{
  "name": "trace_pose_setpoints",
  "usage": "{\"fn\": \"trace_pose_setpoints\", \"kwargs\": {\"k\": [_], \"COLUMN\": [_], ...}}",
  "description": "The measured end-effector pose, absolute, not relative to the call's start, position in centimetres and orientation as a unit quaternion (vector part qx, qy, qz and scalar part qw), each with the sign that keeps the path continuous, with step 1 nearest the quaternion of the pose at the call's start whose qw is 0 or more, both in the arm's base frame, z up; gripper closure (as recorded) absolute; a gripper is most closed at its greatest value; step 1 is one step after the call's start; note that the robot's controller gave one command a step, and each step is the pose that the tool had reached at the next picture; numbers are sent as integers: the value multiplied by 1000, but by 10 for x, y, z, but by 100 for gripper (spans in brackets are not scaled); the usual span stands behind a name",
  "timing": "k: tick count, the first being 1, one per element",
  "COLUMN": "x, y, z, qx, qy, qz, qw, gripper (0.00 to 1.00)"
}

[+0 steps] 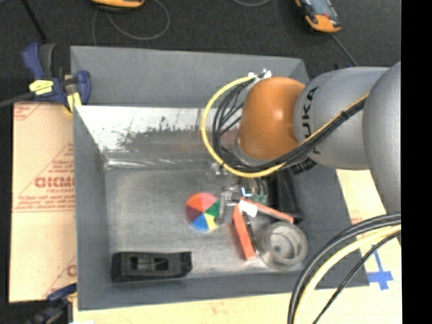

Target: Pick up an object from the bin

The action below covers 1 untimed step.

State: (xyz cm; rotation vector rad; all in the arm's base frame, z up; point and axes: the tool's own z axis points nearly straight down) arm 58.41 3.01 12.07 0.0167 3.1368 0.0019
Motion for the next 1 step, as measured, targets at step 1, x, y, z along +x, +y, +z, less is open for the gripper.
{"fn": "trace_pose_setpoints", "kwargs": {"k": [1], "x": [599], "y": [26], "z": [70], "qx": [25], "qy": [1000], "qz": [1], "qw": [1], "gripper": [0]}}
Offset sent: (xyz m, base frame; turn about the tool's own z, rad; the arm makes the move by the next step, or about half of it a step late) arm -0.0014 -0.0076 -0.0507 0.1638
